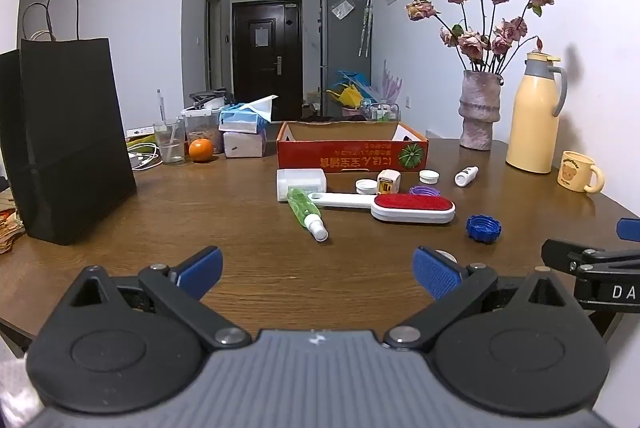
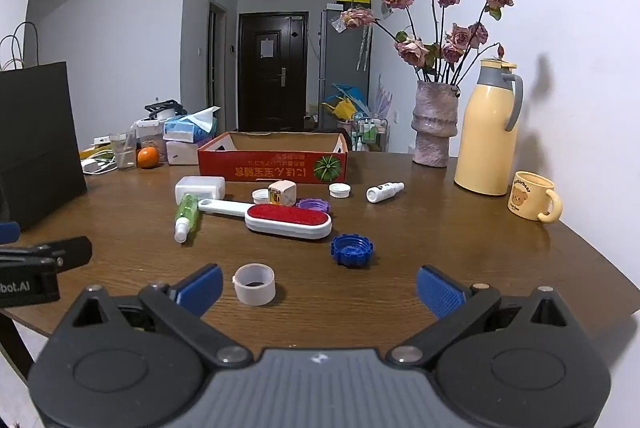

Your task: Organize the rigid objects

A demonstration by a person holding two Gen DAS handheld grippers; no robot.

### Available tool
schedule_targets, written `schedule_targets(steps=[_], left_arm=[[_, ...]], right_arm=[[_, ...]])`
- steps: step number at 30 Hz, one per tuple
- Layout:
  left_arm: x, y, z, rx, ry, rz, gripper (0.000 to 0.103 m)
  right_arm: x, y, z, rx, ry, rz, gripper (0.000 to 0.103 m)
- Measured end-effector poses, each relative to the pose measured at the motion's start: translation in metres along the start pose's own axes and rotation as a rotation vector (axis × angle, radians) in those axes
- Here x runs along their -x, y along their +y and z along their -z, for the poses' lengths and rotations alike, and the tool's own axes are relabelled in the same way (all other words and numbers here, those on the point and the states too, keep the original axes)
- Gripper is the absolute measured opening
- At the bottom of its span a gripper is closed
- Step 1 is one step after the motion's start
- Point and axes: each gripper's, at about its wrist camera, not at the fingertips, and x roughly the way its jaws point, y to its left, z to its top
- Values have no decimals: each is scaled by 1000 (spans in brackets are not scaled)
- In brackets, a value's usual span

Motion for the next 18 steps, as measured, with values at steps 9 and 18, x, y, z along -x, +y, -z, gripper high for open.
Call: schedule_targets(steps=[9,18], left_arm=[[-2,3,0,12,-8,3,103],[0,4,-1,12,-7,3,103]], right_arm=[[0,0,1,-3,1,1,103],[-2,-1,1,-9,4,-1,103]])
